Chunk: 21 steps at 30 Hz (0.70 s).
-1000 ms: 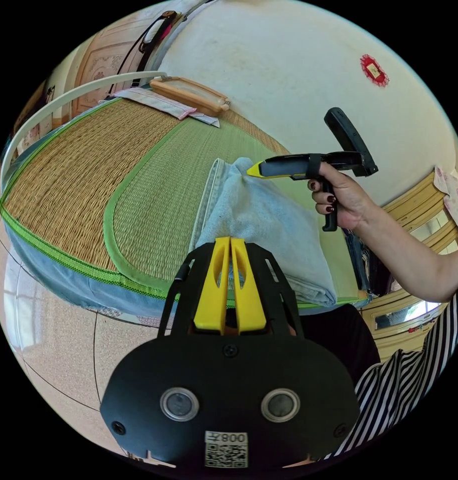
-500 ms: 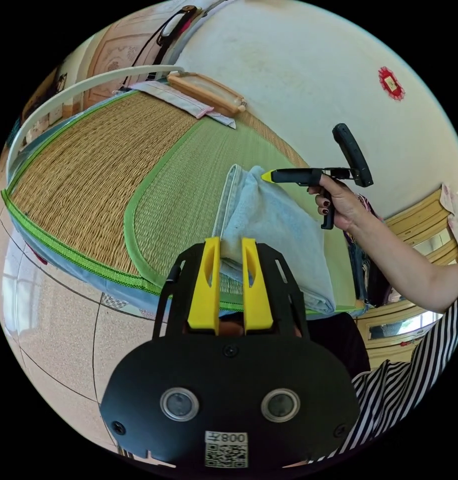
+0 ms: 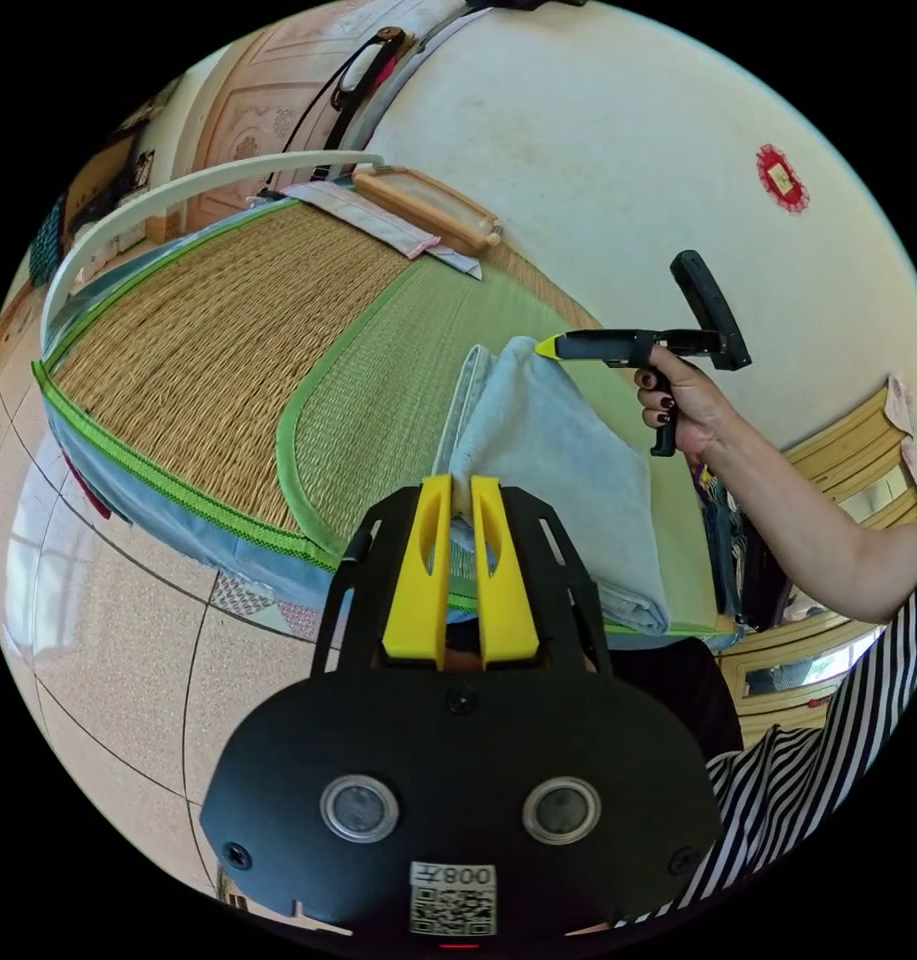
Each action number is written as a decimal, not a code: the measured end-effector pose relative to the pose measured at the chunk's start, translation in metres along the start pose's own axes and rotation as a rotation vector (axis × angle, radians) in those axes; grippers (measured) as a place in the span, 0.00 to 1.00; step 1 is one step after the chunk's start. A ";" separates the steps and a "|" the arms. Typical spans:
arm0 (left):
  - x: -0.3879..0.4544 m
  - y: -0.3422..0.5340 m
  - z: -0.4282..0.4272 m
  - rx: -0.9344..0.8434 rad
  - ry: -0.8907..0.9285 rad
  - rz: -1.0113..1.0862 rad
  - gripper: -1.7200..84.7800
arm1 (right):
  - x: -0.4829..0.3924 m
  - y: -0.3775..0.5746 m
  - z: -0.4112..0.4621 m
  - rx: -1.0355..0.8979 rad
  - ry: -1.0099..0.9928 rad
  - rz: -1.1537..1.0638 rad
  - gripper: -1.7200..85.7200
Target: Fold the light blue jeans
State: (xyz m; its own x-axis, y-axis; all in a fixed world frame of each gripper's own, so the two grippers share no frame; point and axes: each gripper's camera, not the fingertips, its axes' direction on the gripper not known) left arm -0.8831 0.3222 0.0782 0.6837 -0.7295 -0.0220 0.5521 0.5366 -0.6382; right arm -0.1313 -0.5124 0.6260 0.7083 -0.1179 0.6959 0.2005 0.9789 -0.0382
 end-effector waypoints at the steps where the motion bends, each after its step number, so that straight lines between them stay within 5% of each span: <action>1: 0.001 0.002 0.002 -0.007 0.001 -0.010 0.06 | 0.002 -0.002 0.007 -0.019 0.002 0.020 0.04; 11: 0.050 0.017 -0.013 0.056 -0.045 0.143 0.05 | -0.015 0.021 -0.054 0.153 0.019 0.017 0.02; 21: 0.072 0.032 0.018 -0.038 -0.107 0.185 0.02 | -0.036 0.002 -0.020 -0.016 0.133 -0.064 0.02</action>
State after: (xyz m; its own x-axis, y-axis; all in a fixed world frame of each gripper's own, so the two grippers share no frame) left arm -0.8079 0.2943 0.0696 0.8195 -0.5699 -0.0608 0.3955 0.6392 -0.6595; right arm -0.1430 -0.5098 0.5863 0.7767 -0.2020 0.5966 0.2579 0.9661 -0.0087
